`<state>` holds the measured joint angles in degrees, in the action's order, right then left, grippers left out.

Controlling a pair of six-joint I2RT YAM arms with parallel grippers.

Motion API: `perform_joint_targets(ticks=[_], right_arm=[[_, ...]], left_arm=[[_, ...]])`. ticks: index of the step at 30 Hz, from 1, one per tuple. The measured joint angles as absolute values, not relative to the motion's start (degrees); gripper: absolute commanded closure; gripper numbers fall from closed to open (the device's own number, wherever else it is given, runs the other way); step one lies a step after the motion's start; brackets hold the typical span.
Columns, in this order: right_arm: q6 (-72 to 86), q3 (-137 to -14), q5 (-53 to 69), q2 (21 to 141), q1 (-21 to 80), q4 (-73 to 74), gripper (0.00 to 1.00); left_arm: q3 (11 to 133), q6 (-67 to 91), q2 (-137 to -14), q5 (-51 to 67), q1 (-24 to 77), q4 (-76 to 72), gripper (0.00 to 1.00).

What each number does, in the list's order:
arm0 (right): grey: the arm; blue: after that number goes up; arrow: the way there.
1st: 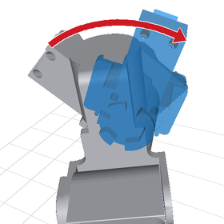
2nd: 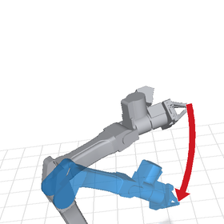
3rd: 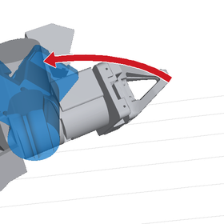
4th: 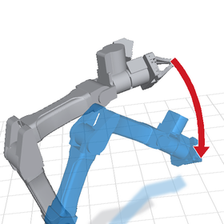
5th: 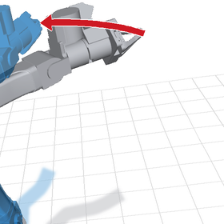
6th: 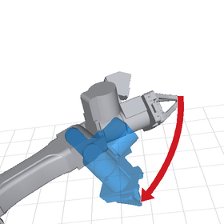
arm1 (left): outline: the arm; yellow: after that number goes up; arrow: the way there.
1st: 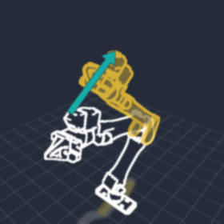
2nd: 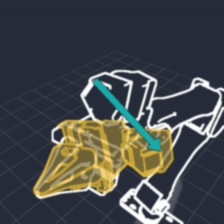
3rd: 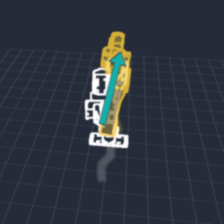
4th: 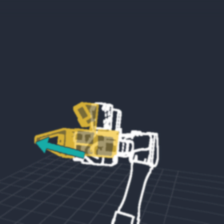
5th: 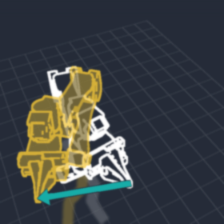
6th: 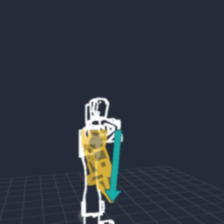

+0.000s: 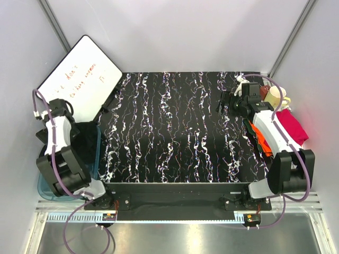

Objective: Fold and stack the t-shirts
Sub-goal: Grab crumpled tshirt from bin with the left arm, then move the tshirt to the center of the board

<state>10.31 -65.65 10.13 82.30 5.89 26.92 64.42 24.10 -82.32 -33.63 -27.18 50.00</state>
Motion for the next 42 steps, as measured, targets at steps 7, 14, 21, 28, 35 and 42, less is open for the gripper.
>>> perform_joint_targets(ticks=[7,14,21,28,35,42], right_arm=[[10.11,-69.14,10.20,85.21,6.90,27.35,0.00],[10.09,-69.87,10.22,85.36,7.46,27.46,0.00],[10.07,-69.49,10.20,85.36,7.51,27.75,0.00],[10.07,-69.08,10.20,85.36,7.53,28.21,0.00],[10.09,-69.10,10.74,85.36,8.36,28.25,0.00],[10.11,-70.63,11.64,85.36,9.13,28.60,0.00]], left_arm=[[66.63,25.43,-93.80,-34.26,-29.17,49.50,0.01],[73.56,26.33,-101.38,-35.64,-30.76,51.70,1.00],[71.70,27.77,-98.59,-36.69,-30.68,51.16,1.00],[64.77,28.47,-77.45,-35.07,-30.39,50.98,1.00],[69.91,27.70,-62.96,-27.27,-25.69,50.04,1.00],[74.67,28.75,-62.94,-12.14,-10.13,41.30,1.00]])
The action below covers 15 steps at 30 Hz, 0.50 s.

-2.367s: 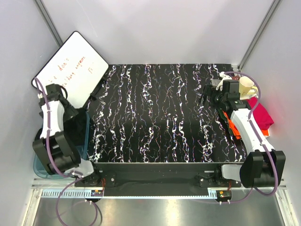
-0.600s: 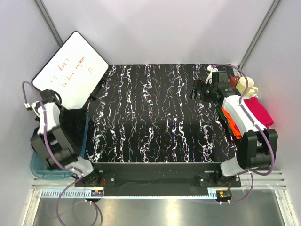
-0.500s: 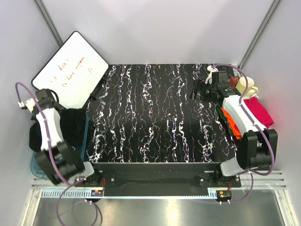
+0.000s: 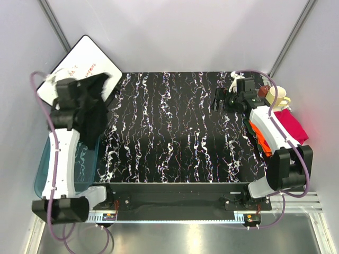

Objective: Fold and stack the t-shirts
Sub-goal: Move the tshirt to the center of the board

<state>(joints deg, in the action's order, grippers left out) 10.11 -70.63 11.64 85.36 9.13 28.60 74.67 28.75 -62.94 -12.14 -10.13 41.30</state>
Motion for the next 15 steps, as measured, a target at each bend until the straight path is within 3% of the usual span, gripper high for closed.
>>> perform_joint_targets(ticks=[5,15], right_arm=[[10.09,-71.05,11.53,85.36,9.17,28.82,0.00],[10.61,-68.75,9.08,81.30,9.17,29.82,0.00]], left_arm=[[85.25,27.90,-70.83,-4.03,9.58,38.39,1.00],[94.94,28.36,-87.02,6.35,34.02,34.11,1.00]])
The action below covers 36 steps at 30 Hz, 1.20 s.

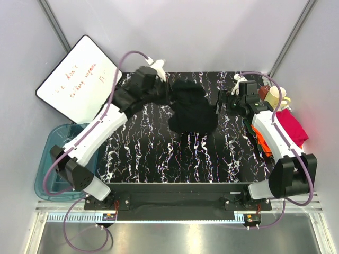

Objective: Fold and stack the t-shirts
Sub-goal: Move the tshirt to the center of the board, then flatten out the tshirt

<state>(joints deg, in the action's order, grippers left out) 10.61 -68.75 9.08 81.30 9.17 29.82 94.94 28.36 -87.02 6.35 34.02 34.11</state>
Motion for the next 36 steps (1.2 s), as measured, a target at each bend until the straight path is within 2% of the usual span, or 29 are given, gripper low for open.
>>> perform_joint_targets(ticks=[4,6,7,8,11,14,22,34,36], right_arm=[[10.94,-66.78,7.88,79.37,9.17,29.89,0.00],[10.98,-65.84,7.16,78.48,9.19,29.89,0.00],[11.00,-65.52,6.98,78.15,9.19,29.91,0.00],[11.00,-65.12,6.90,77.71,9.19,29.91,0.00],[11.00,-64.31,6.68,76.66,9.19,29.95,0.00],[11.00,-63.68,6.74,75.85,9.21,29.93,0.00],[11.97,-60.77,7.40,75.48,9.21,29.98,0.00],[14.00,-58.50,10.35,75.48,9.21,30.22,0.00],[14.06,-58.46,10.50,75.46,9.21,30.24,0.00]], left_arm=[[88.79,31.27,-86.65,4.64,36.86,34.63,0.99],[83.61,33.43,-85.01,2.15,35.51,35.70,0.66],[81.03,34.50,-84.12,1.06,34.72,36.29,0.42],[77.82,36.05,-82.91,-0.38,33.61,37.74,0.02],[69.08,40.60,-80.58,-4.75,30.22,44.42,0.01],[65.25,42.48,-80.38,-8.82,28.62,51.48,0.01],[66.28,41.19,-73.93,-11.33,30.35,52.66,0.01],[84.38,32.53,-102.02,-11.25,31.57,48.51,0.01],[85.54,32.08,-104.60,-11.35,31.62,48.62,0.28]])
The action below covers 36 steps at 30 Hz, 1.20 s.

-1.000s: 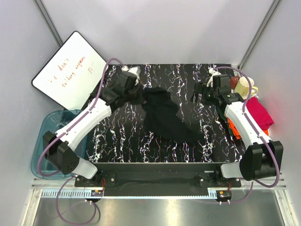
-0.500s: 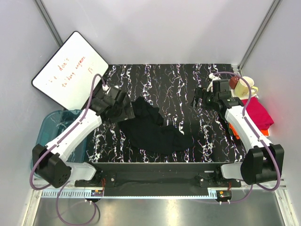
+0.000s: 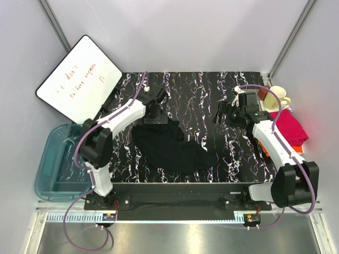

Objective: Fold and stack the t-shirts
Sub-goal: Flatten out the tshirt

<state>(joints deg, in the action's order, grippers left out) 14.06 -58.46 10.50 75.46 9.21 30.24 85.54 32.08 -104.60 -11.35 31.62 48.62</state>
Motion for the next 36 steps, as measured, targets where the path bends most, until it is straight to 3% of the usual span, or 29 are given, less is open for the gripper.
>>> perform_joint_targets(ticks=[1,2,3,11,15,21,29,33,34,36], right_arm=[[14.17,-58.46,10.57,75.46,9.21,30.22,0.00],[14.22,-58.46,10.61,75.42,9.21,30.24,0.00],[14.22,-58.46,10.63,75.40,9.21,30.24,0.00],[14.24,-58.02,11.05,75.37,9.21,30.24,0.00],[14.22,-58.26,13.10,76.58,9.32,30.52,0.00],[14.17,-61.63,15.79,87.59,13.23,33.47,0.00],[16.40,-62.67,20.78,89.08,19.38,34.87,0.00],[18.65,-62.70,21.76,92.16,22.94,34.28,0.20],[19.22,-62.70,21.98,93.47,23.86,34.17,0.31],[20.01,-62.67,22.02,95.92,25.45,34.13,0.36]], left_arm=[[86.13,31.79,-105.89,-11.55,31.62,48.80,0.45],[86.61,31.66,-106.85,-11.73,31.62,49.01,0.69],[86.98,31.68,-107.53,-11.97,31.62,49.19,1.00],[88.88,31.09,-108.16,-16.05,31.62,51.81,1.00],[90.45,31.09,-103.61,-19.90,31.59,55.33,1.00],[94.48,32.21,-93.56,-24.36,30.15,60.95,1.00],[91.24,34.96,-86.24,-26.22,26.94,68.79,1.00],[89.12,35.00,-85.84,-26.50,24.93,71.05,1.00],[88.90,35.00,-85.84,-26.59,24.71,71.18,1.00],[88.77,35.00,-85.86,-26.70,24.60,71.40,1.00]])
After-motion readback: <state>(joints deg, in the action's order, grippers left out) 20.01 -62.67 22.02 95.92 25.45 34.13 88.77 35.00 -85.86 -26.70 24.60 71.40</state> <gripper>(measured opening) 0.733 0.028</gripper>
